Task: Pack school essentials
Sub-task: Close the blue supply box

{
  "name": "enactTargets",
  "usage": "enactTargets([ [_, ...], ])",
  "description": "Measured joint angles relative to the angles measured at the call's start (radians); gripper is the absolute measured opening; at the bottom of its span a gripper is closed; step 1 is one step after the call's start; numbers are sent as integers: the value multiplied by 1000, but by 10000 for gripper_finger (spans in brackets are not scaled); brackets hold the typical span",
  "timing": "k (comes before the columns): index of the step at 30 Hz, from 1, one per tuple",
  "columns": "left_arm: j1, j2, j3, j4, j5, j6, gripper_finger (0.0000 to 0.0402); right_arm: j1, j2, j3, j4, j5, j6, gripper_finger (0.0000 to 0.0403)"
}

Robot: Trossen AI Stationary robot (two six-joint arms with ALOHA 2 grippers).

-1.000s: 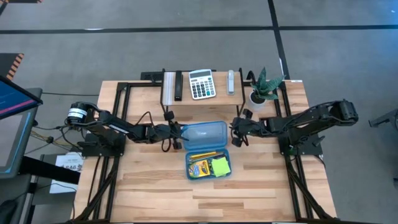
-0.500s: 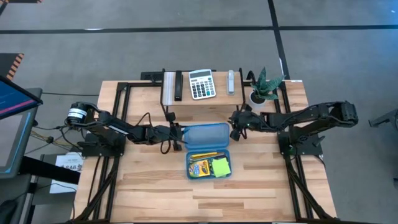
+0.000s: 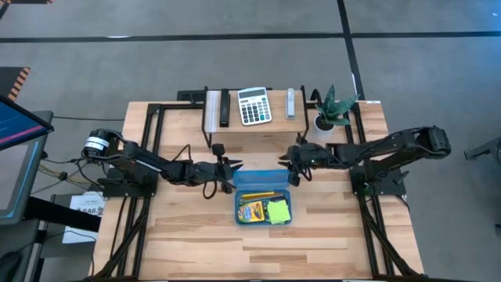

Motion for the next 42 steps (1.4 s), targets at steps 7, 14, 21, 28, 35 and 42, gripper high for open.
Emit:
enactTargets([
  [7, -42, 0, 1, -2, -80, 11, 48, 105, 0, 50, -8, -10, 19, 98],
  [14, -68, -54, 1, -18, -81, -2, 48, 189, 0, 58, -14, -23, 54, 98],
  [21, -105, -155, 1, -104, 1, -151, 47, 254, 0, 58, -7, -22, 123, 97],
  [28, -135, -158, 1, -80, 333, -414, 47, 355, 18, 47, 112, -22, 187, 97],
  [35, -202, -40, 0, -33, 348, -534, 47, 428, 149, 30, 292, -22, 226, 97],
  [42, -262, 88, 0, 92, 392, -607, 47, 472, 300, 30, 366, -22, 301, 97],
])
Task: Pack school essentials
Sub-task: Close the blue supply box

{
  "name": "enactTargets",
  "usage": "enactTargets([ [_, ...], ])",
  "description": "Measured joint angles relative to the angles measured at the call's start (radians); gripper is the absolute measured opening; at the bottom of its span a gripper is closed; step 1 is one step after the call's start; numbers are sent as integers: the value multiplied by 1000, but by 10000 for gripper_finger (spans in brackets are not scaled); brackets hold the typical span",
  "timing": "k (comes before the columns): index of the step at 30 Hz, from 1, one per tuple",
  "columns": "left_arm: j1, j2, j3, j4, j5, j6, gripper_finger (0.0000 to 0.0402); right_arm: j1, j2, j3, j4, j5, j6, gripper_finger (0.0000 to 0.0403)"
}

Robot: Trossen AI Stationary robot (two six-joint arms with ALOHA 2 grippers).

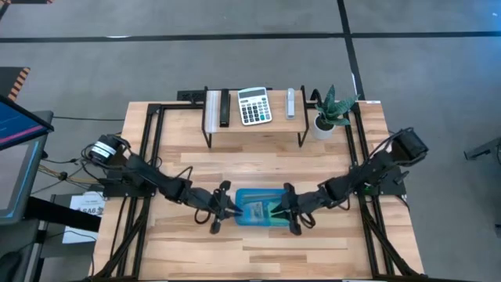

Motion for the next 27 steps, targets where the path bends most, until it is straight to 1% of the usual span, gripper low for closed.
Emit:
enactTargets([
  [9, -48, 97, 2, 26, 7, -74, 47, 23, 122, 1, 99, -3, 52, 97],
  [17, -50, 138, 6, 46, -1, -99, 47, 9, 174, 5, 104, 8, 45, 97],
  [22, -49, 107, 2, 32, 8, -43, 47, -5, 115, 1, 60, -16, 25, 97],
  [27, -32, 15, 0, -39, 7, -14, 47, -14, -11, -4, -28, -18, -10, 98],
])
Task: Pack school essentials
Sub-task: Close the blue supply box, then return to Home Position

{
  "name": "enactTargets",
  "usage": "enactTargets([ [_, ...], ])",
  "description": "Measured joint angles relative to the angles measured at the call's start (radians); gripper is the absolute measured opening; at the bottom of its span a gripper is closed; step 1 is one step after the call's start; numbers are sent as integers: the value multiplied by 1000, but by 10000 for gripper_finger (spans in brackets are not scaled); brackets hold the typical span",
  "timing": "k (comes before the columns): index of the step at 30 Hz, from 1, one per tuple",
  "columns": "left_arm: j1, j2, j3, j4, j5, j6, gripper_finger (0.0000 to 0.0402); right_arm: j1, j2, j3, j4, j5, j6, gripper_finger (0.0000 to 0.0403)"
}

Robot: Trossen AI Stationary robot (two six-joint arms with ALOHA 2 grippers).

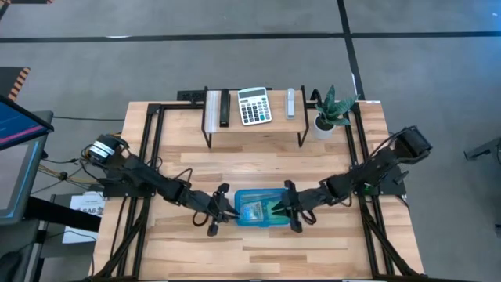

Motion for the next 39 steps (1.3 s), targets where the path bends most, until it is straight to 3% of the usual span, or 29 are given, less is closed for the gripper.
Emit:
enactTargets([
  [5, 28, -114, 0, -66, -13, 37, 47, 0, -128, 2, -66, 9, -80, 98],
  [13, 135, -287, 1, -40, -30, 188, 47, -20, -333, 3, -82, 15, -252, 98],
  [21, 205, -568, -3, -50, -24, 345, 47, -18, -582, 3, -217, 18, -389, 98],
  [24, 217, -691, -17, -125, -19, 364, 44, -19, -672, 3, -297, 55, -415, 98],
  [31, 218, -995, -122, -232, -57, 377, 4, -20, -874, -91, -361, 143, -463, 98],
  [39, 236, -1184, -279, -247, -111, 341, 1, -107, -1150, -244, -376, 203, -503, 98],
])
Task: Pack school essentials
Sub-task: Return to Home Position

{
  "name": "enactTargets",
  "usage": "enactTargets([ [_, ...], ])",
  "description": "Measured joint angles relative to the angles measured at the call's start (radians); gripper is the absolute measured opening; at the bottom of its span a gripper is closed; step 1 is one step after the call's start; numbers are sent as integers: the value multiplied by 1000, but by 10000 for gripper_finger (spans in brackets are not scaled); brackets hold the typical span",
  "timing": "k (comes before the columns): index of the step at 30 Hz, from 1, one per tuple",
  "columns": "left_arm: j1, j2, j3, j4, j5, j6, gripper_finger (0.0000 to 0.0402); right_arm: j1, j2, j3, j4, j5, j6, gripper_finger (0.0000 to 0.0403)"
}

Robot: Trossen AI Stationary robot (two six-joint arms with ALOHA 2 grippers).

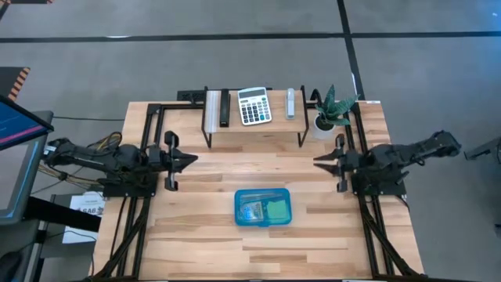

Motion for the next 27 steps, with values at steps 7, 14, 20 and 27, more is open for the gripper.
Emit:
enactTargets([
  [7, 34, -183, -100, -78, -59, 2, 0, -78, -273, -85, -109, -51, -44, 48],
  [14, 46, -385, -215, -79, -24, -5, 0, -148, -403, -161, -160, -62, -77, 21],
  [20, 46, -467, -270, -150, -4, -67, 0, -197, -398, -235, -143, -89, -86, 14],
  [27, 46, -464, -270, -315, 49, -110, 0, -242, -398, -319, -104, -109, -82, 12],
])
